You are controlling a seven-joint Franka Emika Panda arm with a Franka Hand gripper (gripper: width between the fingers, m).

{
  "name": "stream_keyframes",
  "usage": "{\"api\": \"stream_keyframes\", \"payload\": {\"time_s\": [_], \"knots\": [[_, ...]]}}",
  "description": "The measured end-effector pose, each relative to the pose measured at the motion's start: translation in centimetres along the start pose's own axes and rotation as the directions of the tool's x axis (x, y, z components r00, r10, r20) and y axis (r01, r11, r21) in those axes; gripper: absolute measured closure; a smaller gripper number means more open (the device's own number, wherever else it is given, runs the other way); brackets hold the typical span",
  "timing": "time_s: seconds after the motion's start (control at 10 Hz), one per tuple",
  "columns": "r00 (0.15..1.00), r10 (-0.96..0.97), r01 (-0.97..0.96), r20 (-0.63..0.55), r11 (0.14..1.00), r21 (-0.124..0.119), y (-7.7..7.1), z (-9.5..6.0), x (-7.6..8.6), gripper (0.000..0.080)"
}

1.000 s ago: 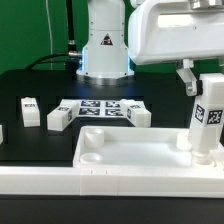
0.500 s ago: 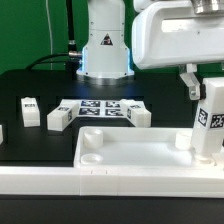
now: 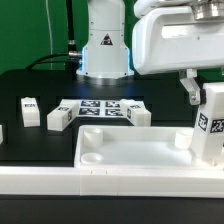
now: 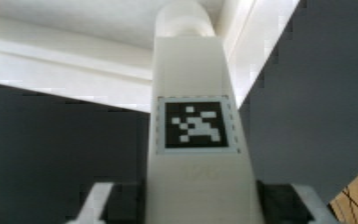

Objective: Assemble desk

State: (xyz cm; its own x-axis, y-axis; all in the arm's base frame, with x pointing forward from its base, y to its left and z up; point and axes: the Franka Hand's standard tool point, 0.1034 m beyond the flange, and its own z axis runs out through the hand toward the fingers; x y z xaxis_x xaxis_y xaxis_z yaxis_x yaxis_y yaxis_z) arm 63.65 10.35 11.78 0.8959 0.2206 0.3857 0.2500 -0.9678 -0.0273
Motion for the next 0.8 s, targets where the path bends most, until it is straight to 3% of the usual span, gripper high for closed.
{"api": "stream_keyframes", "payload": {"time_s": [0.1, 0.2, 0.3, 0.5, 0.8], "knots": [[1.000, -0.001, 0.001, -0.015, 1.000, -0.003, -0.01, -0.01, 0.03, 0.0509], [1.000, 0.000, 0.000, -0.014, 1.000, -0.003, 0.02, -0.02, 0.04, 0.0428], [1.000, 0.000, 0.000, -0.014, 1.000, -0.003, 0.02, -0.01, 0.04, 0.0428], [1.000, 0.000, 0.000, -0.014, 1.000, -0.003, 0.02, -0.02, 0.04, 0.0181], [1.000, 0.001, -0.001, -0.015, 1.000, -0.005, 0.15, -0.22, 0.06, 0.0151]]}}
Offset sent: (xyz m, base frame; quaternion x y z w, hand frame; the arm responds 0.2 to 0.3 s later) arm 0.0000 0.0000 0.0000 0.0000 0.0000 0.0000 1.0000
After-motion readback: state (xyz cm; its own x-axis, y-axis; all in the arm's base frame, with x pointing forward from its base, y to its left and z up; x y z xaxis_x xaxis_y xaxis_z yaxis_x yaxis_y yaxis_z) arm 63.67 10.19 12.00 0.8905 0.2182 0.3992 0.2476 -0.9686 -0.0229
